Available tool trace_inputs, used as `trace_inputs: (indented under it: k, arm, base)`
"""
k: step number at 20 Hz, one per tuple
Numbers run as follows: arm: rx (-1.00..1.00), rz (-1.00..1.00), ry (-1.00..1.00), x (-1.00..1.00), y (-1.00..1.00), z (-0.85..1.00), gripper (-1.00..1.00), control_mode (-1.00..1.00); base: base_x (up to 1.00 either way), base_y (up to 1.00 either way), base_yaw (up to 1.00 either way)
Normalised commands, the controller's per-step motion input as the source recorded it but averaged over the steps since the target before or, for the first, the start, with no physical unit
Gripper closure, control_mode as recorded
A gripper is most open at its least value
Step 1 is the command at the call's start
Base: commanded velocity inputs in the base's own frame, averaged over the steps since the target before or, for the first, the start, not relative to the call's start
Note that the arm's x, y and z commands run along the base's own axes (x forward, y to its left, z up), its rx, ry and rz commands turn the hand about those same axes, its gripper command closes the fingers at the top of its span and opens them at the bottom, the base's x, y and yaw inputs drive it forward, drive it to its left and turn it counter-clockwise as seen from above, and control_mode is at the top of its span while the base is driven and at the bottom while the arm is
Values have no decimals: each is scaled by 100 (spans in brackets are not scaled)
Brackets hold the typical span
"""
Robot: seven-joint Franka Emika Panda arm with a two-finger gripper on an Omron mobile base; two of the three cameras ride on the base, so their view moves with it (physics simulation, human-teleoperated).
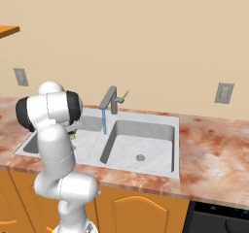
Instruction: Soak the sponge with water for a few seconds and then drop it inside the sink.
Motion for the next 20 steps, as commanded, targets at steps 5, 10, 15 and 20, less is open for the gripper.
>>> trace_inputs:
  k: [5, 10, 15, 20]
  arm:
    - [0, 0, 0, 0, 0, -38, 100, -100]
    - [0, 0, 0, 1, 0, -25, 100, -100]
    - [0, 0, 0, 15, 0, -24, 100, -100]
    - [0, 0, 0, 14, 0, -25, 100, -100]
  base:
    - [0, 0, 0]
    - [0, 0, 0]
    - [0, 0, 0]
    - [0, 0, 0]
